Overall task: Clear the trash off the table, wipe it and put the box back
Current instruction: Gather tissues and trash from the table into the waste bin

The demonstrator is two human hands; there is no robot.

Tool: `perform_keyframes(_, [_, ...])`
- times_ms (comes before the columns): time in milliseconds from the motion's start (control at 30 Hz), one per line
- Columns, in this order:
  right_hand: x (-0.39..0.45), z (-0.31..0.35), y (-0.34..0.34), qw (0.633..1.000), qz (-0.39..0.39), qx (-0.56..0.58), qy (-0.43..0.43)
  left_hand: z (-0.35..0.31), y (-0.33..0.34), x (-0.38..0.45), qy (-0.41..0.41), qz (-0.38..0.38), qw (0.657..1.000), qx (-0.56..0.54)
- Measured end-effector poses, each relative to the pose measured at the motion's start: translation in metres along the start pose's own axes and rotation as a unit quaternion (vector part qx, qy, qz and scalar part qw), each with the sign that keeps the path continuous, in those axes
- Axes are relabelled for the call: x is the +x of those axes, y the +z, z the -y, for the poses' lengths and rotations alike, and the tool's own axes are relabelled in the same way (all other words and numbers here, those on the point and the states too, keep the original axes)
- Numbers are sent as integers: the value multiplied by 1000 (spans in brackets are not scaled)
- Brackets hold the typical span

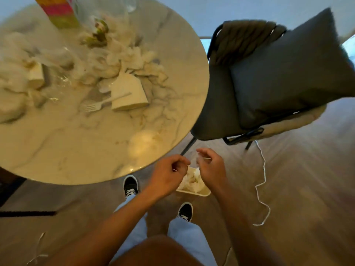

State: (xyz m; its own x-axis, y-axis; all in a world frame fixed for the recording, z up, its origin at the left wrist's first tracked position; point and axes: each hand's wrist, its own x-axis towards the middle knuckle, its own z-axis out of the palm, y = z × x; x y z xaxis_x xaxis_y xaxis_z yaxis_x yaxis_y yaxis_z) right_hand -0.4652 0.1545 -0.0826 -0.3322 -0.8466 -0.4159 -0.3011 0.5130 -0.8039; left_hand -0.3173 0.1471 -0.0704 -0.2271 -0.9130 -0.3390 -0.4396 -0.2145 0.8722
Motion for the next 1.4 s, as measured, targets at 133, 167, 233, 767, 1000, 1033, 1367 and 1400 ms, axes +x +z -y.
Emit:
perform_keyframes(133, [-4, 60, 27, 998, 22, 0, -54, -15, -65, -8, 19, -45, 999, -15])
perform_keyframes(167, [-1, 75, 35, 997, 34, -2, -71, -15, -81, -9, 15, -54, 998, -14])
perform_keyframes(233, [9, 103, 53, 993, 47, -20, -106, -11, -115, -9, 8, -73, 997, -4])
perform_keyframes(767, [166, 232, 170, 978, 64, -181, -77, 44, -290, -2, -62, -134, 988, -36])
perform_keyframes(1000, [129, 238, 180, 977, -30, -130, -167, 34, -308, 21, -64, -131, 987, -70])
perform_keyframes(1033, [116, 239, 182, 977, -30, -103, -184, 31, -309, 26, -58, -128, 987, -74])
perform_keyframes(1367, [30, 250, 209, 972, 172, 135, -83, 14, -304, 65, 31, -46, 993, -104])
perform_keyframes(1400, [34, 252, 209, 971, 183, 128, -85, 13, -304, 68, 32, -69, 993, -92])
